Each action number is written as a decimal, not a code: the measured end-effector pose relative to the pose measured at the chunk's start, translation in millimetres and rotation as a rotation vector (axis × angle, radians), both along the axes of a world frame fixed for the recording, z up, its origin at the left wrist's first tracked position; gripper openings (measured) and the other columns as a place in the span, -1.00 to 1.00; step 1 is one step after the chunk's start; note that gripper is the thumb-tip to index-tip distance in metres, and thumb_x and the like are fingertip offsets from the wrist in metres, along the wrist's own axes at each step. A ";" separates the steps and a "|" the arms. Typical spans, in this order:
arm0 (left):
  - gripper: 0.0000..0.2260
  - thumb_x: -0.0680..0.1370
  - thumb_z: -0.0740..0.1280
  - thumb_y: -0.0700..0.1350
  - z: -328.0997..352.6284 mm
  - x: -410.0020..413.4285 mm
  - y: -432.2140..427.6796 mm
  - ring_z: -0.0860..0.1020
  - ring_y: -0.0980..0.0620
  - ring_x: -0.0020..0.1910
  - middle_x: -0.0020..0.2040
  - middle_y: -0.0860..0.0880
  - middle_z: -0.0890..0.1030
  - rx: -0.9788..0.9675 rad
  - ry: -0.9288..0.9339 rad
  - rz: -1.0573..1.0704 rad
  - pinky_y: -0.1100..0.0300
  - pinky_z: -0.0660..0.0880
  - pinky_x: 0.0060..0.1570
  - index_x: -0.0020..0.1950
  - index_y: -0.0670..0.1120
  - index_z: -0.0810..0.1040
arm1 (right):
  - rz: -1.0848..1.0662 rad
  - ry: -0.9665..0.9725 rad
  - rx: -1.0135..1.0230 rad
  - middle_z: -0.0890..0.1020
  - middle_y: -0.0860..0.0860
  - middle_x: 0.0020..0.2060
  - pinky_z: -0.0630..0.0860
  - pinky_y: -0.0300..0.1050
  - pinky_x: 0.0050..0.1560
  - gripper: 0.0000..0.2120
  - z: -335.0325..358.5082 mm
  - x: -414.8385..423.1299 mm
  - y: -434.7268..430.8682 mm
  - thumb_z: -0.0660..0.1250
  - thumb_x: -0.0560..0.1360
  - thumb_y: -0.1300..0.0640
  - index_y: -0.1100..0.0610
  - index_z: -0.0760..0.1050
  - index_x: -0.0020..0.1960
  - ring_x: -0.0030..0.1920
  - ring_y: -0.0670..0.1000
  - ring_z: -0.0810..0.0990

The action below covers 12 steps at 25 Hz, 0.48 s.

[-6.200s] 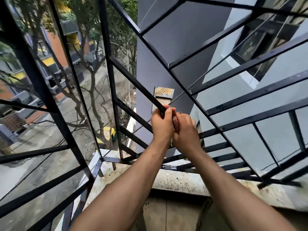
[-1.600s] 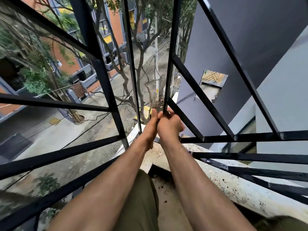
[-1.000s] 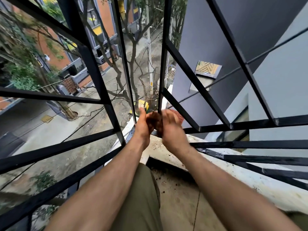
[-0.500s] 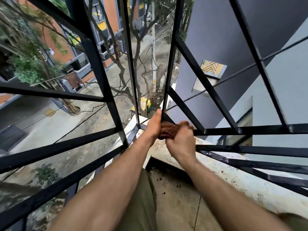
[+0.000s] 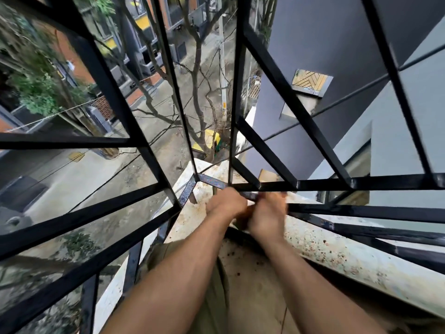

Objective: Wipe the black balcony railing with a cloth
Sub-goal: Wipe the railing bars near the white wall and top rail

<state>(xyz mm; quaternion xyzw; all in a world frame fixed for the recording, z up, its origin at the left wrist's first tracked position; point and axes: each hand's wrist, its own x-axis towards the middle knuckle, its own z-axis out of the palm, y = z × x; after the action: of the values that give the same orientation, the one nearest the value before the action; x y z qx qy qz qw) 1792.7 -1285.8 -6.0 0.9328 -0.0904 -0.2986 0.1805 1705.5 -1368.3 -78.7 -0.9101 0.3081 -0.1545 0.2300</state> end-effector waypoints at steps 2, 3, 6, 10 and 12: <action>-0.66 0.58 0.18 -0.07 2.5 -6.9 -8.8 0.57 -0.23 0.26 0.27 -0.19 0.60 0.051 -0.129 -0.089 -0.01 0.50 0.19 0.28 -0.15 0.56 | 0.037 -0.121 0.332 0.58 0.00 -0.19 0.51 0.14 -0.07 -0.91 2.2 18.0 13.3 0.28 0.40 0.15 0.05 0.54 -0.13 -0.14 0.06 0.51; -0.66 0.58 0.18 -0.05 2.8 -9.3 -11.3 0.57 -0.24 0.24 0.25 -0.20 0.61 0.045 -0.161 -0.116 -0.02 0.51 0.17 0.25 -0.15 0.56 | 0.180 0.005 0.089 0.62 -0.01 -0.13 0.53 0.11 -0.03 -0.79 3.9 15.7 4.3 0.20 0.43 0.12 0.01 0.59 -0.04 -0.08 0.05 0.56; -0.68 0.54 0.19 -0.08 -2.6 -25.3 -23.1 0.58 -0.23 0.22 0.22 -0.18 0.62 0.032 -0.159 -0.335 -0.01 0.52 0.15 0.23 -0.11 0.57 | 0.467 0.531 -0.521 0.60 0.06 0.10 0.39 0.05 0.21 -0.62 36.8 -24.9 -46.4 0.11 0.55 0.07 0.06 0.51 0.30 0.13 0.15 0.56; -0.72 0.51 0.21 -0.17 -11.1 -45.4 -44.4 0.60 -0.22 0.14 0.13 -0.16 0.63 -0.052 -0.172 -0.545 -0.02 0.54 0.04 0.18 -0.10 0.54 | 0.117 0.568 -0.160 0.59 0.10 -0.02 0.41 0.04 0.13 -0.84 51.9 -21.8 -53.7 0.21 0.59 0.25 0.10 0.52 0.09 0.03 0.00 0.62; -0.79 0.47 0.23 -0.20 -13.9 -46.6 -49.2 0.63 -0.21 0.04 0.00 -0.14 0.67 -0.088 -0.227 -0.523 -0.01 0.56 -0.05 0.03 -0.10 0.59 | 0.142 0.467 -0.065 0.54 -0.01 -0.22 0.46 -0.05 -0.07 -0.78 50.0 -6.8 -51.3 0.27 0.55 0.22 0.00 0.41 -0.24 -0.15 -0.03 0.63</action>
<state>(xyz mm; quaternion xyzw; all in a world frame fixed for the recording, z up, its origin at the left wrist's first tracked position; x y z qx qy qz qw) 1746.2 -1335.0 -19.9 0.8966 -0.3602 -0.2245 0.1264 1698.7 -1419.7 -28.7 -0.9474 0.2830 0.0666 0.1336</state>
